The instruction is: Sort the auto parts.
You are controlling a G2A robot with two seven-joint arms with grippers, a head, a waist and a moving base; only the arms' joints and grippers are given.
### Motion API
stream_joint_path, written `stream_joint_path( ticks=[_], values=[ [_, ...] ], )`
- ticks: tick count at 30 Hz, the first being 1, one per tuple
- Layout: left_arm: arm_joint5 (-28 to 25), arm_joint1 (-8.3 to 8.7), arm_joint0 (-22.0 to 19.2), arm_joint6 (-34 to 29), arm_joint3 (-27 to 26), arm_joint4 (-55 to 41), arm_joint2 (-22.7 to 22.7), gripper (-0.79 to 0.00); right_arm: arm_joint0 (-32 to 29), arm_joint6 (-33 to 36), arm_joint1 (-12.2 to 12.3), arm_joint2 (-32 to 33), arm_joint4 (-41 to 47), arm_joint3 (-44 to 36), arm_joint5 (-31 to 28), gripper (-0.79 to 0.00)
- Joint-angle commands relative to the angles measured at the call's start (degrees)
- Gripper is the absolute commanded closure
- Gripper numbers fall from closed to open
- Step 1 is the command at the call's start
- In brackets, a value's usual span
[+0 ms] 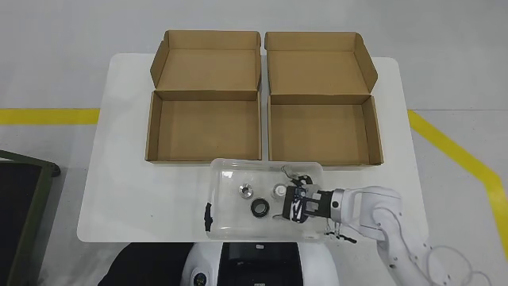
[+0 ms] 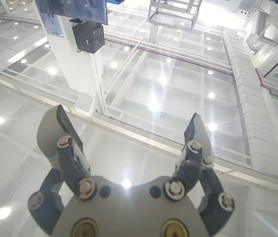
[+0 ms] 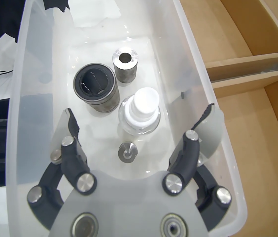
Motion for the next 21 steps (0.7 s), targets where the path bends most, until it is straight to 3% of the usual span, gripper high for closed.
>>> stream_joint_path(
  ticks=[1,2,10,12,16,21],
  values=[
    [0.0,0.00,0.0,0.0,0.0,0.0,0.0,-0.785,0.3,-0.1,0.0,-0.2,0.0,0.3,0.2,-0.489],
    [0.0,0.00,0.0,0.0,0.0,0.0,0.0,-0.785,0.5,-0.2,0.1,-0.3,0.0,0.5,0.3,-0.391],
    [0.0,0.00,0.0,0.0,0.0,0.0,0.0,-0.785,1.0,-0.5,0.4,-0.8,0.3,1.1,0.6,-0.326],
    [0.0,0.00,0.0,0.0,0.0,0.0,0.0,-0.785,1.1,-0.6,0.5,-0.8,0.3,1.0,0.6,-0.262],
    [0.0,0.00,0.0,0.0,0.0,0.0,0.0,-0.785,0.9,-0.4,0.8,-0.5,-0.1,0.2,0.4,0.000],
    [0.0,0.00,0.0,0.0,0.0,0.0,0.0,-0.785,0.3,0.0,1.2,0.4,0.5,-1.8,-0.8,0.000]
  ],
)
